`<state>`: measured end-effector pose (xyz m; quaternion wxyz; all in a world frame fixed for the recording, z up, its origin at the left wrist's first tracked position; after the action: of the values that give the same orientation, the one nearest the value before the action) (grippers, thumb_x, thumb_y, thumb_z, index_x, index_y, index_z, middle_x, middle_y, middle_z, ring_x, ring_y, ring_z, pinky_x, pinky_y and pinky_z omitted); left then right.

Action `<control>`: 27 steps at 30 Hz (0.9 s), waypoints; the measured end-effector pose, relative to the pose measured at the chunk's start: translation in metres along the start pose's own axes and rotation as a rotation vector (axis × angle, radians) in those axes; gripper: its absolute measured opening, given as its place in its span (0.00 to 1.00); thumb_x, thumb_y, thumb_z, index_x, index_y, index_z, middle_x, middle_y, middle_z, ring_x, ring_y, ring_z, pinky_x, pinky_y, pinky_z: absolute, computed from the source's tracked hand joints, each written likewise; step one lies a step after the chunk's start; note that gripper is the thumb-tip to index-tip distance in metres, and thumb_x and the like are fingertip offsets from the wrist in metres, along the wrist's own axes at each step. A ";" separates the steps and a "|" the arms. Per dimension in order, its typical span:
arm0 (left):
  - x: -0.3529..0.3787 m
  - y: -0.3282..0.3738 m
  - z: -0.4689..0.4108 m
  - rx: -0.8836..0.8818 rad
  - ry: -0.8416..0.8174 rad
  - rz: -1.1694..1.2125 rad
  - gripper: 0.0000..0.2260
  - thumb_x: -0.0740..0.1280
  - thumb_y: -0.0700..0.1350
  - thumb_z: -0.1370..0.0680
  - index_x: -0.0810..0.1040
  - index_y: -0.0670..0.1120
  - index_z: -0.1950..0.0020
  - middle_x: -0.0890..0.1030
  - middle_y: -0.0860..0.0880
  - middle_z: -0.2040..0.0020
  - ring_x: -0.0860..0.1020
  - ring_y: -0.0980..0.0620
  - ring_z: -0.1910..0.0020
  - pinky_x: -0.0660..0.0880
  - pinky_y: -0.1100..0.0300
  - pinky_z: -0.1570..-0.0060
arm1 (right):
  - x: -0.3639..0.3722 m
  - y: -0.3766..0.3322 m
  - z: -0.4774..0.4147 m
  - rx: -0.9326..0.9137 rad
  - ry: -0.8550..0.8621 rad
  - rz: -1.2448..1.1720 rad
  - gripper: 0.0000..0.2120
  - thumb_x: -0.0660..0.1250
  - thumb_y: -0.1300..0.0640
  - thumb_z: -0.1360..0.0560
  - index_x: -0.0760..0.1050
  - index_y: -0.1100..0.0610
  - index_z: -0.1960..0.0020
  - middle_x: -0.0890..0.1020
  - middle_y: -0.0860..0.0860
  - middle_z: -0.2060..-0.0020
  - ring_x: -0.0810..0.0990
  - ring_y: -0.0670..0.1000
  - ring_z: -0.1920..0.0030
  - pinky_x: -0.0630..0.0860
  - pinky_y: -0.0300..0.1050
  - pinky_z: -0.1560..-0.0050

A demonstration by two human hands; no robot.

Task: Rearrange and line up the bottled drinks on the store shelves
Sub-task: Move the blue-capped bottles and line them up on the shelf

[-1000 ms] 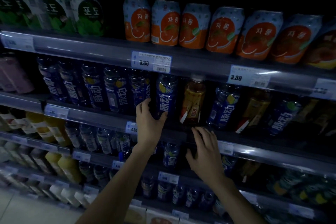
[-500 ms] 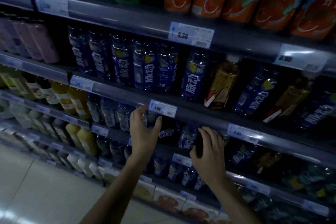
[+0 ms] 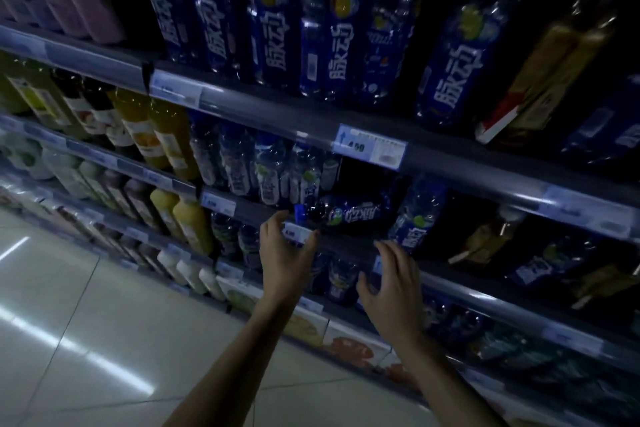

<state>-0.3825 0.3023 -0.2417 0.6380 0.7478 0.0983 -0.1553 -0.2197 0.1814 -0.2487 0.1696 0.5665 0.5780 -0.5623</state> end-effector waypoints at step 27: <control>0.088 -0.081 -0.041 -0.424 0.123 0.357 0.24 0.76 0.55 0.32 0.69 0.53 0.43 0.75 0.58 0.56 0.76 0.67 0.60 0.69 0.73 0.64 | 0.103 0.054 -0.027 0.049 -0.066 0.078 0.31 0.71 0.55 0.30 0.67 0.63 0.31 0.72 0.59 0.36 0.67 0.61 0.35 0.66 0.58 0.33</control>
<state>-0.3241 0.3521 -0.3427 0.7902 0.6112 0.0339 0.0291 -0.1928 0.2371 -0.3504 0.1962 0.5738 0.5356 -0.5877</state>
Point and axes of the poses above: each hand's wrist, its own z-axis away from the middle knuckle, its own x-axis out of the palm, y = z × x, the point moved 6 cm from there along -z, towards the middle knuckle
